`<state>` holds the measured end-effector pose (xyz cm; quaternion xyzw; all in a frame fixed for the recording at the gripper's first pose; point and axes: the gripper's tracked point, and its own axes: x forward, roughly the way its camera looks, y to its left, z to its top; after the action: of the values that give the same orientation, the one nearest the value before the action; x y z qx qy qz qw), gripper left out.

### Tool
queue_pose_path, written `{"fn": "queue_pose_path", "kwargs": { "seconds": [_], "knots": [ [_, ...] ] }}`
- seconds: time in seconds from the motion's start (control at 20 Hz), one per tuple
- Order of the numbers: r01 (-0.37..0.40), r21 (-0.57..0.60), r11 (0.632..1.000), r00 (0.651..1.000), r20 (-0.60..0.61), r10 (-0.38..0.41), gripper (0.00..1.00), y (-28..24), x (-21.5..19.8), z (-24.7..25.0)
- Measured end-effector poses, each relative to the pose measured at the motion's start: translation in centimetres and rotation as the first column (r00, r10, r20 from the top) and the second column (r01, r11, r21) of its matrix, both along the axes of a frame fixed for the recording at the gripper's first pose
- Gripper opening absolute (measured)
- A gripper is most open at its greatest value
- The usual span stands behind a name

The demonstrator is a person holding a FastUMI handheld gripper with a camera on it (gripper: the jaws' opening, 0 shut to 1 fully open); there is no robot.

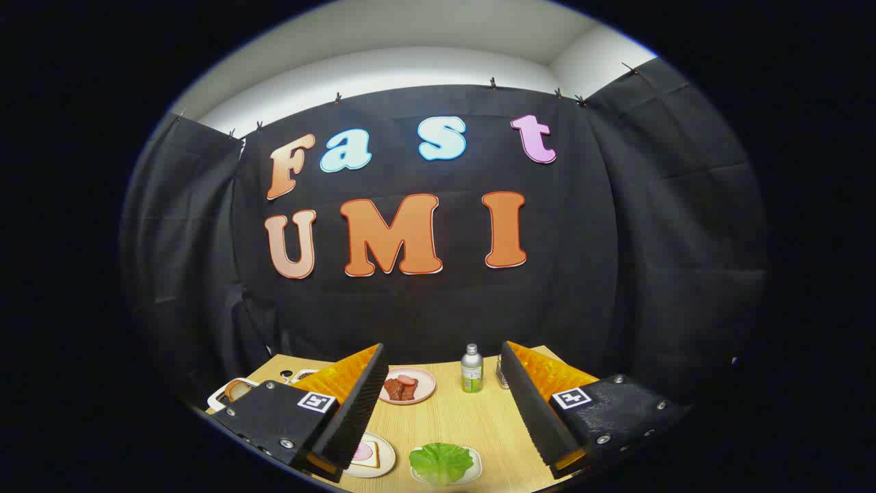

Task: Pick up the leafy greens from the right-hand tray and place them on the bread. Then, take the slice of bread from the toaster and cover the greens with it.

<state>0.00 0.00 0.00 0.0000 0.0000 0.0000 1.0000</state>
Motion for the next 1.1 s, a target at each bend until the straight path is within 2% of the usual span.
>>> {"fn": "queue_pose_path", "kwargs": {
  "seconds": [0.85, 1.0, 1.1],
  "knots": [
    [0.014, -0.007, 1.000, 0.999, -0.052, -0.015, 0.99, 0.4, 1.0, -1.8],
    [0.023, 0.017, 1.000, 0.992, -0.128, -0.020, 0.99, 0.3, 1.6, -3.3],
    [0.043, -0.006, 0.999, 0.970, -0.238, -0.043, 0.99, -0.3, 2.1, -5.9]
  ]
}}
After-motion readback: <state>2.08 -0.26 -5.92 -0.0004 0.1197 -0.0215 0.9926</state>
